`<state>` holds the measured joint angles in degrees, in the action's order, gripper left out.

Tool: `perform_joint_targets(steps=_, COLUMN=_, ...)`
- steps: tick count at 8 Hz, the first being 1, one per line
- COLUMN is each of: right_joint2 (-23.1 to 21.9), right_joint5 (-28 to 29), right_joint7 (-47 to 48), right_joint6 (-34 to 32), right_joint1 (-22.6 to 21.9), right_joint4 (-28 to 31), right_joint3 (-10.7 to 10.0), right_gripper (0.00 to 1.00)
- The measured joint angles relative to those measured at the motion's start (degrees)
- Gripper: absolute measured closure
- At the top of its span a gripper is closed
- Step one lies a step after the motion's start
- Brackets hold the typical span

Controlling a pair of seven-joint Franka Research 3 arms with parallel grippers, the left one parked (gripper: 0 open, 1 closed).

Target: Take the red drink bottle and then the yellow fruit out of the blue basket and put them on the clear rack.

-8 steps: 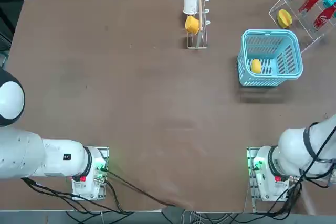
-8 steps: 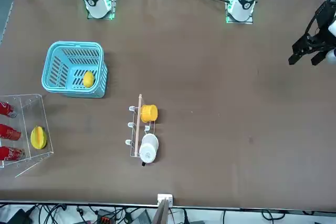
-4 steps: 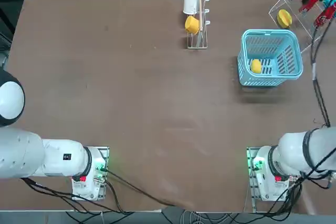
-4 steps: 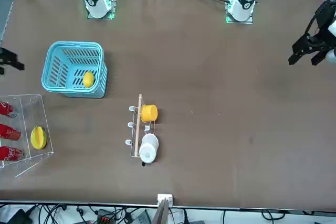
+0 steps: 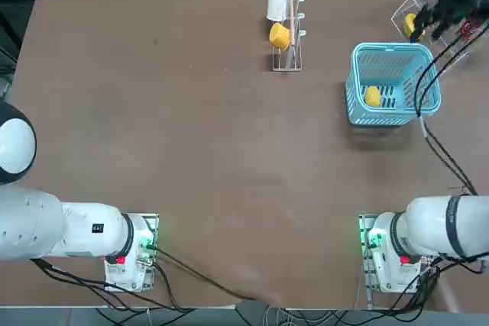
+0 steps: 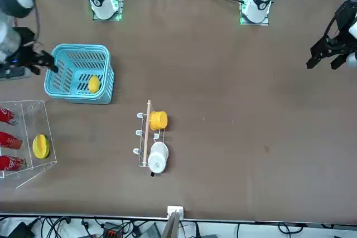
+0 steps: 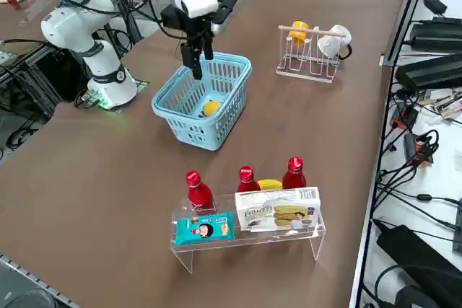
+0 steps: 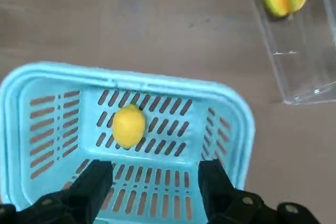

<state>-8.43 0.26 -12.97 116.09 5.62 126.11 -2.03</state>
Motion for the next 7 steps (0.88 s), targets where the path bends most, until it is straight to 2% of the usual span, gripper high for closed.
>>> perform_joint_targets(steps=4, right_joint2=-1.9, right_joint5=0.0, right_joint7=5.3, right_joint6=10.8, right_joint1=-4.0, right_joint4=11.0, right_joint3=0.5, right_gripper=0.00)
perform_joint_targets(steps=7, right_joint2=-1.9, right_joint5=0.0, right_joint7=8.1, right_joint6=27.7, right_joint1=-4.3, right_joint4=21.3, right_joint3=1.5, right_gripper=0.00)
